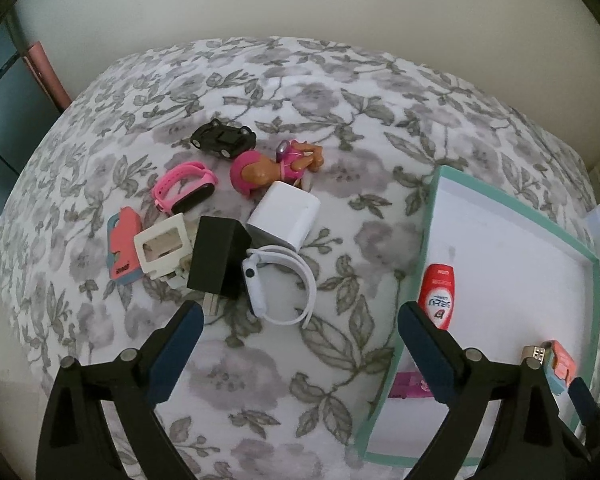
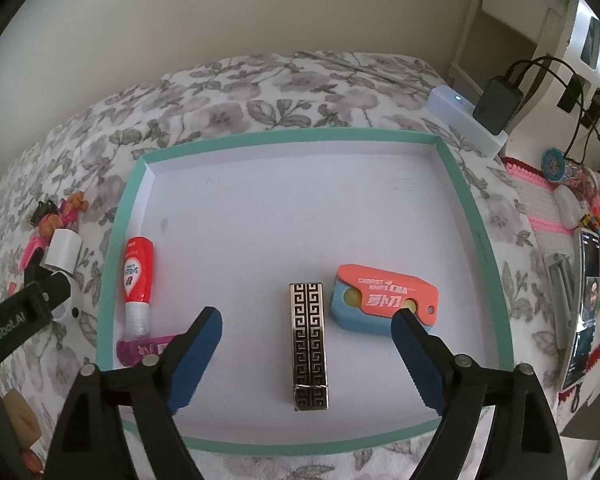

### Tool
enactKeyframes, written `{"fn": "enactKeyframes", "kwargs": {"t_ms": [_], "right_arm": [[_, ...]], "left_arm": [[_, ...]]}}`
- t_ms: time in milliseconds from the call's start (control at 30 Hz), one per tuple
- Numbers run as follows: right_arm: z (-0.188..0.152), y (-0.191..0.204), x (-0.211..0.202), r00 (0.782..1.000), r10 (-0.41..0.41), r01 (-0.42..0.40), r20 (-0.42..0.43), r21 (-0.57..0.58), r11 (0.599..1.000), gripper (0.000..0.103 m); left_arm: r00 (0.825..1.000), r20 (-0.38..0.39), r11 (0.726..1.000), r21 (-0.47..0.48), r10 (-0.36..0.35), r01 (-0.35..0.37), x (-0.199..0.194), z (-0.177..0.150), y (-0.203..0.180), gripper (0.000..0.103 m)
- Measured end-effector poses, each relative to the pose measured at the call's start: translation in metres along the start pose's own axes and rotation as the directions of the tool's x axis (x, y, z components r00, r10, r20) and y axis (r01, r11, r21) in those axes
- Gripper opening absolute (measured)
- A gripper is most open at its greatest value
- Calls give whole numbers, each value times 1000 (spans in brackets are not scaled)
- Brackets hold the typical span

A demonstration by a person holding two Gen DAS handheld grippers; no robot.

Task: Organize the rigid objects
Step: 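Move the left tool over the pink-blue case while the right tool moves over the white smartwatch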

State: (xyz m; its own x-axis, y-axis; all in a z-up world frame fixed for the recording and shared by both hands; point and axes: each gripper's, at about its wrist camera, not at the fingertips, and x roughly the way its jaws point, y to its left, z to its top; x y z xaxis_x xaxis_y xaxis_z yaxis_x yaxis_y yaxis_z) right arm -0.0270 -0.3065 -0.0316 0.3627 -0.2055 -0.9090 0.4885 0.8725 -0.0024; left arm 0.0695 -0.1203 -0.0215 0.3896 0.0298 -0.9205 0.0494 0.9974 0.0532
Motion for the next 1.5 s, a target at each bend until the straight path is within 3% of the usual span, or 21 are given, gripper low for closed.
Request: {"fn": "enactKeyframes", "kwargs": {"t_ms": [100, 433, 633, 933, 1133, 1300, 1500], "right_arm": [[0, 1, 0, 1000, -2, 2, 2, -4, 1000, 102], [2, 4, -1, 1000, 17, -17, 21, 5, 1000, 103], [9, 14, -20, 993, 63, -65, 95, 11, 998, 103], [25, 69, -51, 966, 189, -176, 178, -89, 980, 103], [26, 117, -50, 958, 248, -222, 147, -172, 960, 103], [15, 167, -34, 948, 312, -284, 64, -269, 920, 103], [9, 196, -14, 950, 311, -294, 5, -309, 904, 103]], "left_arm": [[1000, -2, 1000, -8, -2, 2, 0, 1, 2, 98], [1000, -10, 997, -73, -4, 3, -2, 15, 25, 98], [999, 32, 995, -101, -1, 4, -18, 32, 55, 98], [995, 74, 988, -146, 62, -51, -25, 45, 120, 98], [997, -27, 966, -247, 73, -77, 12, 36, 167, 98], [997, -57, 944, -325, 45, -61, 28, 29, 190, 98], [997, -72, 945, -322, 34, -56, 42, 31, 195, 98]]}}
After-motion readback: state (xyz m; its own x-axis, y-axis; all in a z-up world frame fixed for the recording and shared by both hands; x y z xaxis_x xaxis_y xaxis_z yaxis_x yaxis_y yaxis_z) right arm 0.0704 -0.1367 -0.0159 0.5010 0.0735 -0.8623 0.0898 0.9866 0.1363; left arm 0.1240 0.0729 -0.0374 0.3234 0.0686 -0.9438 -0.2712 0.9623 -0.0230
